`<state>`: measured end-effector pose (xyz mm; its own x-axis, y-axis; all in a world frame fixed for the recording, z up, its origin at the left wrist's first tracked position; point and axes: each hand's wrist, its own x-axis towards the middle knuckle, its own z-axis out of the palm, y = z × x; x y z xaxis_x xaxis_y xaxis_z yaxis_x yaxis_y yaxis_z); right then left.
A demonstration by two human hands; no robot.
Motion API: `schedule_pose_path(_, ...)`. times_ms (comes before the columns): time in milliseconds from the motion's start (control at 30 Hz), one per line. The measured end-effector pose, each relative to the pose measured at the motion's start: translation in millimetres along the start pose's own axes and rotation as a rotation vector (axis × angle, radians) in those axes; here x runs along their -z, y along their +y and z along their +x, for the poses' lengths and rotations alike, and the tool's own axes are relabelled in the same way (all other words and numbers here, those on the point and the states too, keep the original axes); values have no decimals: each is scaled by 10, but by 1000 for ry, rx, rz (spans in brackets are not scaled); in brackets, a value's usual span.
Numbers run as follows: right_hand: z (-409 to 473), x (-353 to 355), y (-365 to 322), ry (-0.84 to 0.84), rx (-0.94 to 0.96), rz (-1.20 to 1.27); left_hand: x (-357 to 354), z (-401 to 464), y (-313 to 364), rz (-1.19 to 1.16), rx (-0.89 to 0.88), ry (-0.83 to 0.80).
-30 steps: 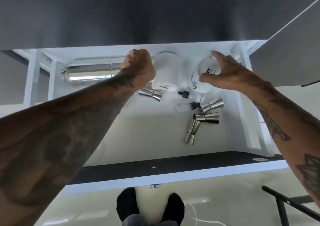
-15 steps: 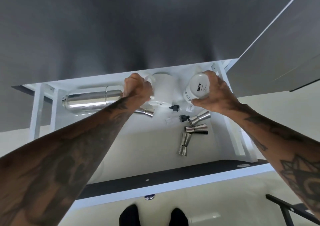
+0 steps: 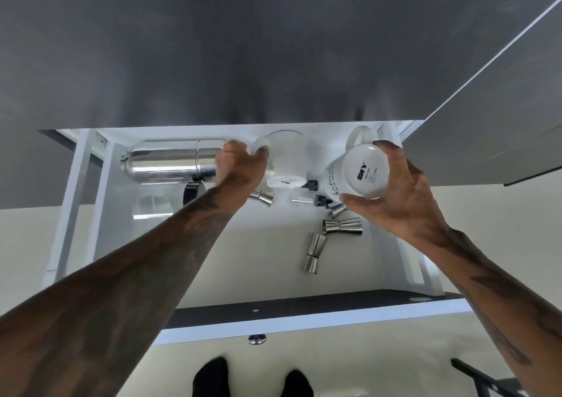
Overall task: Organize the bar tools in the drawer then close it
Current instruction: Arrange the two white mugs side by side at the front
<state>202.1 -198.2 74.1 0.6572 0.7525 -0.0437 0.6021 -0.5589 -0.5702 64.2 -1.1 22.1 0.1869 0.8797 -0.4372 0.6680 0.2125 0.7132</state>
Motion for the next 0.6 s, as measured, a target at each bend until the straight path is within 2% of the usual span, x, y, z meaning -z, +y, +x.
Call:
schedule_pose_path(67, -154, 21, -147, 12, -12, 52, 228, -369, -28, -38, -109, -49)
schedule_pose_path(167, -398, -59, -424, -35, 39, 124, 612, -1093, -54, -361, -25, -388)
schedule_pose_path(233, -558, -223, -610, -73, 120, 177, 772, -1371, -183, -423, -10, -483)
schedule_pose_path(333, -776, -560, -833, -202, 160, 253, 940, -1475, -461, -495, 36, -427)
schedule_pose_path(433, -908, -825, -937, -453, 3, 391, 1098, -1429, -763, -459, 94, -327)
schedule_pose_path(500, -957, -938, -965, -612, -149, 515, 1170, -1365, -980, -331, 110, -259)
schedule_pose_path(600, -967, -1084, -1001, -646, -223, 417, 1187, -1259, -1168, -88, 94, -220)
